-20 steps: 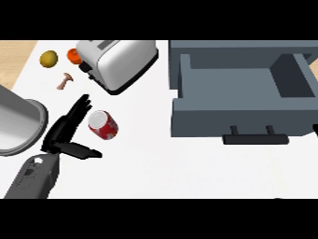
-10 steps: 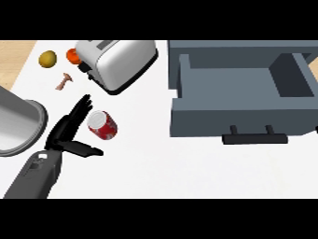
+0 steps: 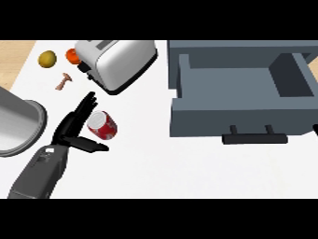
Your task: Pick up the can, place it into the drawer and close the drawer
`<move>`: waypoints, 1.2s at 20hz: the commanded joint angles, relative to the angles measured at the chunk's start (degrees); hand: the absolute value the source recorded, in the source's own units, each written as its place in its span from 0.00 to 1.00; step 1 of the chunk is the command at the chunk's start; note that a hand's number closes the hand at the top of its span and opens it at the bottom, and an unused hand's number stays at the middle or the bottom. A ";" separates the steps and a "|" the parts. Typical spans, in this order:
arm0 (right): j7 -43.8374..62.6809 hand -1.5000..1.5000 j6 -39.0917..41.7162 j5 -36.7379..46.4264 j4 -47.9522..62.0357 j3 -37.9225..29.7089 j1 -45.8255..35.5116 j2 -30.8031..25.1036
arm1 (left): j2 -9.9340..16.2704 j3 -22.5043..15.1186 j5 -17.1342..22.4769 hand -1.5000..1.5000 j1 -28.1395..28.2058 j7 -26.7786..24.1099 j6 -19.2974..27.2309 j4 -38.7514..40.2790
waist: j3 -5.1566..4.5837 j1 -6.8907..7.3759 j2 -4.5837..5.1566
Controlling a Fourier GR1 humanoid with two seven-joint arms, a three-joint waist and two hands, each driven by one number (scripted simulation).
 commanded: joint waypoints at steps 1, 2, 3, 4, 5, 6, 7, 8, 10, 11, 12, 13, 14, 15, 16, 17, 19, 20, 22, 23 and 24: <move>-0.05 0.00 0.08 -0.38 0.26 -1.11 0.44 0.15 | -1.72 -0.27 0.93 0.00 1.04 0.98 -0.40 -1.67 | 0.04 0.29 -0.12; -0.59 0.00 0.00 0.62 -1.63 0.26 1.87 1.25 | -0.31 -0.25 -0.62 0.00 -1.14 -2.36 -0.76 3.84 | 0.01 -0.10 0.01; -1.26 0.00 0.61 -0.89 -0.56 -0.49 1.49 1.04 | -0.12 0.30 -0.59 0.00 -4.03 -1.23 -0.14 5.43 | 0.00 -0.26 0.07; -0.68 0.00 0.87 -1.22 1.22 -2.11 -0.96 -0.78 | -0.23 0.04 -0.48 0.00 -1.71 -2.21 -0.05 4.09 | 0.02 0.03 0.01; -3.54 0.00 2.86 -3.25 3.54 -4.01 0.43 -1.67 | -2.95 -0.99 -1.04 0.00 -2.51 -0.72 0.93 3.55 | 0.03 -0.05 0.00; 0.88 0.00 2.65 -3.34 -0.10 -2.77 -0.21 -1.95 | -2.15 -0.34 -1.31 0.00 -4.55 -1.36 2.11 5.87 | 0.00 -0.24 0.08; 4.71 0.00 0.21 -2.35 -4.12 -1.37 -0.77 -0.62 | -4.19 -1.41 -1.22 0.00 -2.11 -0.88 2.75 1.93 | 0.02 0.15 -0.09; -1.39 0.00 1.32 -0.65 0.75 -0.45 0.80 1.05 | -4.65 -1.99 -0.59 0.00 0.23 1.44 2.13 -1.65 | 0.06 0.45 -0.18; 0.73 0.00 2.98 -2.93 -3.58 -1.12 3.79 0.41 | -3.31 -1.12 -1.95 0.00 -5.22 -2.31 2.46 5.83 | -0.01 -0.50 0.11; -3.26 0.00 1.75 -1.08 -2.84 1.48 6.14 1.27 | -3.93 -0.94 -1.64 0.00 -5.34 -2.22 3.17 5.08 | 0.00 -0.44 0.07; -2.21 0.00 2.09 -1.02 0.70 -1.35 1.93 0.31 | -5.46 -1.90 -2.29 0.00 -4.08 -2.47 3.00 5.59 | 0.01 -0.17 0.07; -2.23 0.00 -1.15 0.50 -0.63 1.47 2.25 1.29 | -3.79 -1.33 -1.58 0.00 -3.18 -3.84 1.01 5.08 | 0.01 -0.04 0.03; 0.54 0.00 0.49 -0.65 -2.58 -0.47 1.46 0.51 | -1.26 -0.62 -0.88 0.00 -4.27 -4.45 -2.59 5.36 | 0.00 -0.13 0.06; 2.01 0.00 2.01 -3.69 -0.50 -2.87 -1.58 -2.49 | -5.50 -0.63 -0.59 1.00 -6.92 0.69 1.56 5.08 | 0.01 -0.06 0.04; 0.66 0.00 2.22 -3.51 -2.56 -2.56 2.74 -0.47 | -3.43 -1.37 -1.78 1.00 -4.35 -3.74 0.99 5.28 | 0.01 -0.17 0.02; -0.03 0.00 1.17 -1.69 -0.63 -0.84 0.13 0.20 | -4.76 -0.70 -0.78 1.00 -6.77 -1.53 0.05 5.97 | 0.00 -0.20 0.08; -2.22 0.00 1.98 -2.21 0.37 -2.37 1.30 -0.03 | -5.27 -0.70 0.10 1.00 -5.63 -1.24 -1.17 3.46 | 0.04 0.11 -0.07; 3.25 0.00 1.73 -4.92 -4.73 -3.48 1.99 -0.78 | -4.63 -0.93 0.01 1.00 -4.71 -1.69 -1.90 2.98 | 0.03 0.08 -0.10; 2.97 0.00 -2.06 -1.18 -4.11 1.18 0.32 1.24 | -7.22 -0.48 0.92 1.00 -5.79 -0.44 -1.96 3.82 | 0.02 0.11 -0.05; -1.15 0.00 0.07 -1.40 -2.29 0.24 3.54 1.26 | -6.19 -0.88 2.07 1.00 -6.03 5.06 -4.85 -0.95 | 0.09 0.61 -0.33; 3.13 0.00 2.27 -4.51 -5.79 -2.22 3.32 -0.82 | -5.91 0.67 1.80 1.00 -9.10 1.20 -2.42 4.63 | 0.00 -0.38 0.05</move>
